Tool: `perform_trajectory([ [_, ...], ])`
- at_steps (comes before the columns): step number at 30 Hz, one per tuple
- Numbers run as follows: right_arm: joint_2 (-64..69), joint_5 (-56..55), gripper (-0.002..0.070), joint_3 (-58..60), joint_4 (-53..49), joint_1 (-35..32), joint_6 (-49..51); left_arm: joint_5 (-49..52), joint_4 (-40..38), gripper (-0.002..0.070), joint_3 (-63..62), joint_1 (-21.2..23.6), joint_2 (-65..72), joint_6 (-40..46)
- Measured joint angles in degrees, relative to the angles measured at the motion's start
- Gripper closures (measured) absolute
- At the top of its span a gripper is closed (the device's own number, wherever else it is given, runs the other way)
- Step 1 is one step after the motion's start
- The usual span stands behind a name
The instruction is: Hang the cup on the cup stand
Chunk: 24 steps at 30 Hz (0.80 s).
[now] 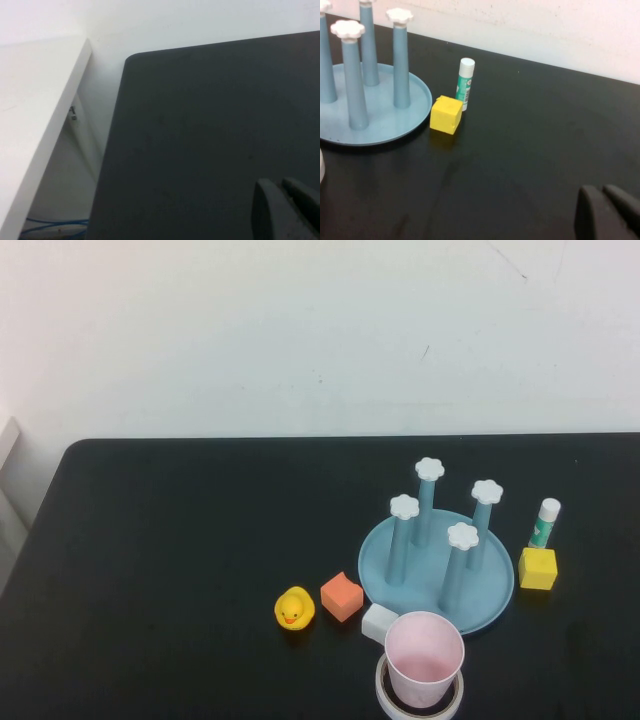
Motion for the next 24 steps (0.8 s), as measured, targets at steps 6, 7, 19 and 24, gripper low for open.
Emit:
perform_trajectory([
  [6,0.0,0.0,0.0678,0.0,0.0,0.0,0.0,0.0,0.0,0.0676,0.0,-1.5,0.0,-0.1],
  [7,0.0,0.0,0.0678,0.0,0.0,0.0,0.0,0.0,0.0,0.0676,0.0,-1.5,0.0,-0.1],
  [19,0.0,-0.8,0.0678,0.0,15.9,0.0,2.0,-2.7,-2.7,0.0676,0.1,-1.5,0.0,-3.4],
  [24,0.0,-2.5,0.0678,0.4,42.9,0.0,8.1,-9.6,-28.4,0.0676,0.1,-1.5,0.0,-19.9],
])
